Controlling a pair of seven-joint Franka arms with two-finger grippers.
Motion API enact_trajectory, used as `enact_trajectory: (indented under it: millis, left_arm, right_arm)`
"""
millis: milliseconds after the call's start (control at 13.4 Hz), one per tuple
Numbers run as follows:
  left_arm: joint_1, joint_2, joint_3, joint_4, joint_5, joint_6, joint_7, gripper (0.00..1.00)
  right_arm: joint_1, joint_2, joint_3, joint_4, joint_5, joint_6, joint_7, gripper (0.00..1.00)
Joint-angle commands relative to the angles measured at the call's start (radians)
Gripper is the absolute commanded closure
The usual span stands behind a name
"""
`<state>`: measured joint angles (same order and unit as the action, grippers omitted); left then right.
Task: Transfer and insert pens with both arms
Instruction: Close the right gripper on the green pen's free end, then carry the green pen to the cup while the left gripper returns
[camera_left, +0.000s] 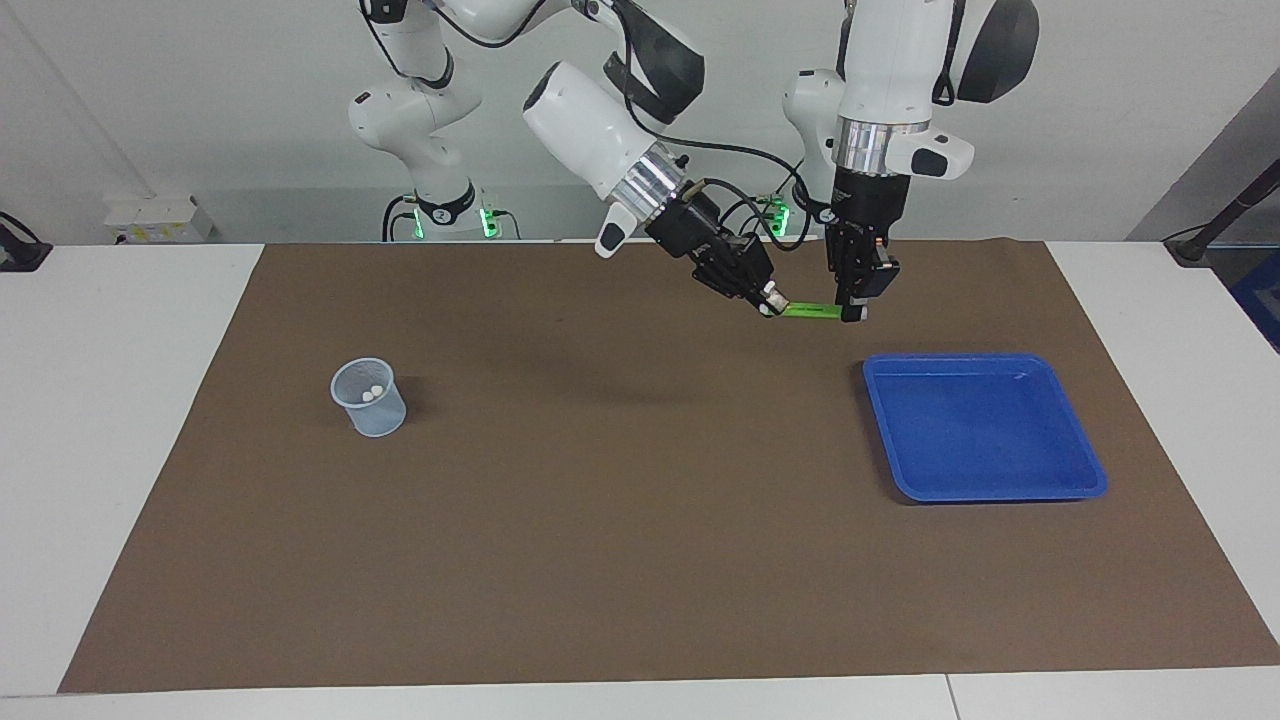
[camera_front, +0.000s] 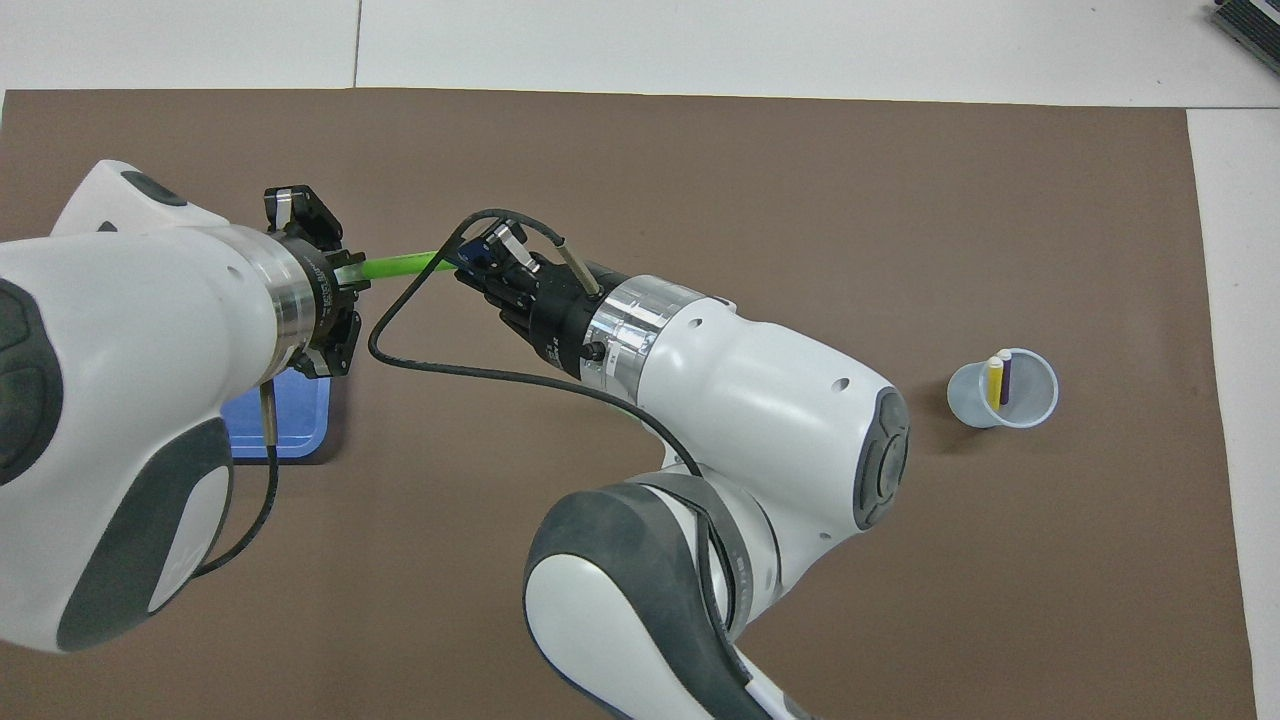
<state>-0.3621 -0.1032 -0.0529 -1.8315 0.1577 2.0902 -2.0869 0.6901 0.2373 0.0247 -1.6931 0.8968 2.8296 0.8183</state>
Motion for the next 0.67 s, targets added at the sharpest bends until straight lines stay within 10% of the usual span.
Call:
enact_trajectory:
  millis: [0, 149, 596]
  left_arm:
    - [-0.015, -0.047, 0.010, -0.031, 0.023, 0.004, 0.005, 0.36]
    - [-0.015, -0.047, 0.010, -0.031, 0.023, 0.004, 0.002, 0.00]
    - [-0.009, -0.053, 0.010, -0.031, 0.023, 0.007, 0.004, 0.00]
  right_arm:
    - [-0.012, 0.019, 0.003, 0.004, 0.019, 0.010, -0.011, 1.00]
    - [-0.014, 0.019, 0.003, 0.004, 0.019, 0.010, -0.010, 1.00]
    - [-0.075, 0.007, -0.003, -0.010, 0.004, -0.161, -0.164, 1.00]
